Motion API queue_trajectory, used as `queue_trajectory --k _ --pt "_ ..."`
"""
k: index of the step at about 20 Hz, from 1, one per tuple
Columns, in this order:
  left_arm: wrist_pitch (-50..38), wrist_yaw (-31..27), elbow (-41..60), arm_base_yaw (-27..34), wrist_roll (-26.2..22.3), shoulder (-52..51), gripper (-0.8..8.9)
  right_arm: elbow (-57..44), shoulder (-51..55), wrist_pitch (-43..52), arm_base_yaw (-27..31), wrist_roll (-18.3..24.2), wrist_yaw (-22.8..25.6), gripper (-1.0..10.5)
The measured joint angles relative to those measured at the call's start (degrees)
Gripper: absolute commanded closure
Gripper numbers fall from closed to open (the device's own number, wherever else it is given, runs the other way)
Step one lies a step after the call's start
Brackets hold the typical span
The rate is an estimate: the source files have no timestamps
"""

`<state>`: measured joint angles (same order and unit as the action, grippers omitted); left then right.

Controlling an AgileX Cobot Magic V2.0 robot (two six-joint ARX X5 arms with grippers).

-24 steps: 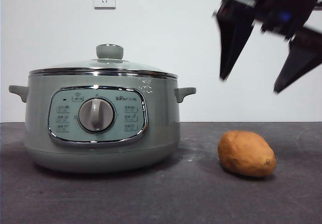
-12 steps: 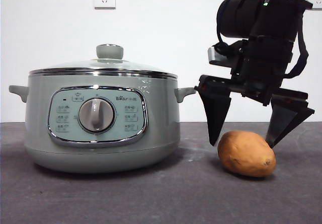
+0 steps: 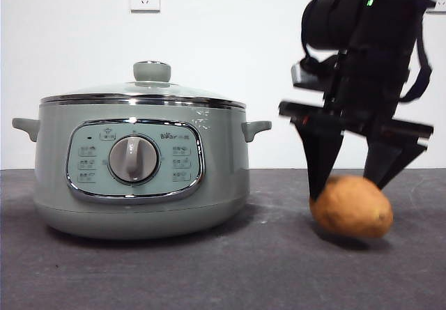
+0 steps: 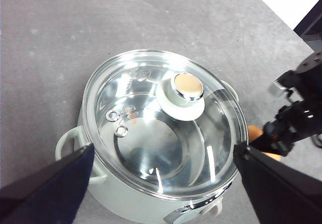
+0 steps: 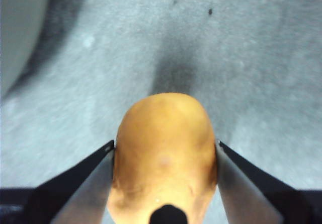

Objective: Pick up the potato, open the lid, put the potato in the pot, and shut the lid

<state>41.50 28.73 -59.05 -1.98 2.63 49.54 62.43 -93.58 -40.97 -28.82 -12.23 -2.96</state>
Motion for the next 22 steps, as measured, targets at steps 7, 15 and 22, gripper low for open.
queue_trajectory --k 7,15,22 --pt "-6.05 -0.31 0.0 -6.29 2.23 4.15 3.47 0.02 12.35 -8.0 0.0 0.0 0.02 9.6" --pt "-19.15 -11.89 0.0 -18.12 4.52 16.28 3.47 0.02 19.93 -12.17 0.0 0.0 0.11 9.6" --pt "-27.17 -20.48 0.0 -23.56 4.5 24.7 3.48 0.02 20.59 -13.11 0.0 0.0 0.13 9.6"
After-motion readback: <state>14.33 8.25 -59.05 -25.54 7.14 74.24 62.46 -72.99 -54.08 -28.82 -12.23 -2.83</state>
